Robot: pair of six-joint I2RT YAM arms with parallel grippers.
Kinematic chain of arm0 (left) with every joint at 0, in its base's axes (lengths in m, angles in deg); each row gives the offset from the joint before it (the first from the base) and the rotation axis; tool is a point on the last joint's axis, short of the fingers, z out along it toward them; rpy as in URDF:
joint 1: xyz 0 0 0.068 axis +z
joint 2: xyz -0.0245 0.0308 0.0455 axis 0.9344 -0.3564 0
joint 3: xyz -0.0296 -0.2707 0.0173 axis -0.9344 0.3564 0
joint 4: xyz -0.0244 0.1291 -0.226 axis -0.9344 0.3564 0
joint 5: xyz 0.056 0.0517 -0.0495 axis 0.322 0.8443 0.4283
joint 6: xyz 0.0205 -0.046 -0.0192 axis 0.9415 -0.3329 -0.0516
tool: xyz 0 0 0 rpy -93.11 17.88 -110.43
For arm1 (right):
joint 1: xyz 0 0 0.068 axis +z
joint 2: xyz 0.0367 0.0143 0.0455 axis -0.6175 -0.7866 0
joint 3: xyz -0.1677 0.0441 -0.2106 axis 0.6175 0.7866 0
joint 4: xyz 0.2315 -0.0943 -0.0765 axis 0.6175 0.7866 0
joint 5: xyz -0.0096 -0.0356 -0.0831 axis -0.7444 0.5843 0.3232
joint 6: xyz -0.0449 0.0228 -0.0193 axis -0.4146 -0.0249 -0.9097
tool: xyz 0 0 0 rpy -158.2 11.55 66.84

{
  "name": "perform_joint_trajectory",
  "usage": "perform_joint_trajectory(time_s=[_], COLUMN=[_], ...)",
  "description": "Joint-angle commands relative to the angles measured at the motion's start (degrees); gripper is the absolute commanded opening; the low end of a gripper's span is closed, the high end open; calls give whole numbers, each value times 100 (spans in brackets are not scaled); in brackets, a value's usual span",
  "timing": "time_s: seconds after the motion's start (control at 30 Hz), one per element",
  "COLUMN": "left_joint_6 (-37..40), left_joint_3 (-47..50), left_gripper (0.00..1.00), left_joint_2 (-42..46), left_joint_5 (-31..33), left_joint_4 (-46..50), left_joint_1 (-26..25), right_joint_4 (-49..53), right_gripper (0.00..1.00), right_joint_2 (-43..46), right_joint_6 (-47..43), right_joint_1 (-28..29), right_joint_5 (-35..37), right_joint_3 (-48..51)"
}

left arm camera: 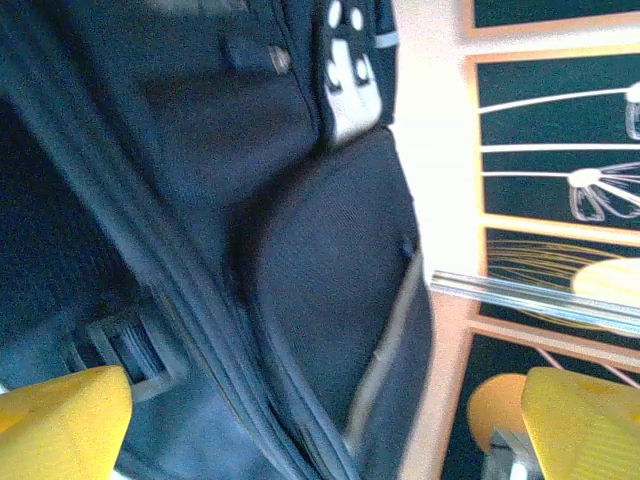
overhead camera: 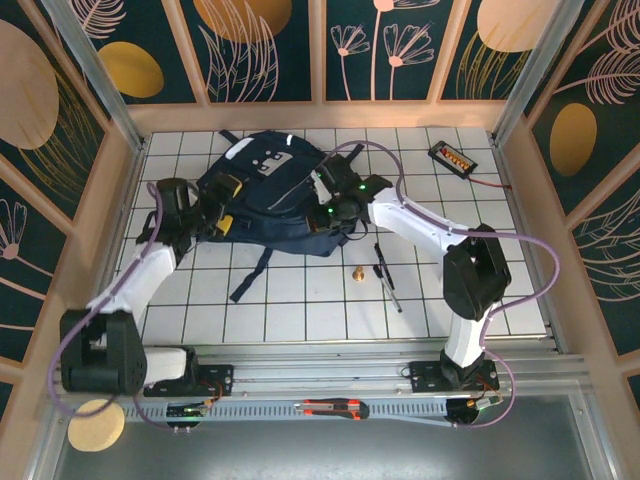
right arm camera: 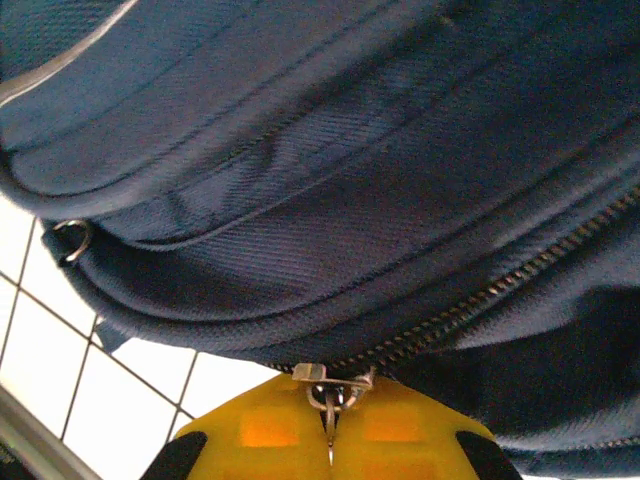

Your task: Pack the student bag

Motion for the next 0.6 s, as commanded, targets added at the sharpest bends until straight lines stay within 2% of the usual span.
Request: perform_joint_trajectory(time_s=[0.0, 0.17, 0.23, 0.3, 0.43, 0.5, 0.53, 0.57], left_joint_6=[-776, -1592, -1787, -1797, -1810, -1675, -1571, -1419], left_joint_3=[436, 765, 906, 984, 1115, 1022, 971, 901], left_gripper=[99, 99, 98, 92, 51, 33, 27, 15], left_joint_2=[354, 28, -100, -199, -442, -483, -464, -438], left_joint_5=[141, 462, 543, 567, 619, 633, 613, 571], left_joint_4=[-399, -1436, -1751, -1823, -2177, -2030, -1926, -1747], left_joint_1=[-367, -1207, -1354, -1366, -1367, -1360, -1333, -1305], right_joint_4=[-53, -9, 17, 27, 246, 385, 478, 573], right_gripper=[0, 0, 0, 0, 0, 0, 0, 0], right_joint_2=[-69, -213, -268, -337, -525, -525, -503, -471], right_joint_6=[37, 54, 71, 98, 58, 51, 45, 18], right_joint_1=[236, 530, 660, 801, 1032, 1042, 1021, 983], right_joint_5=[-241, -334, -333, -342, -248, -86, 52, 172], right_joint_3=[-409, -695, -831, -951, -1131, -1078, -1030, -955])
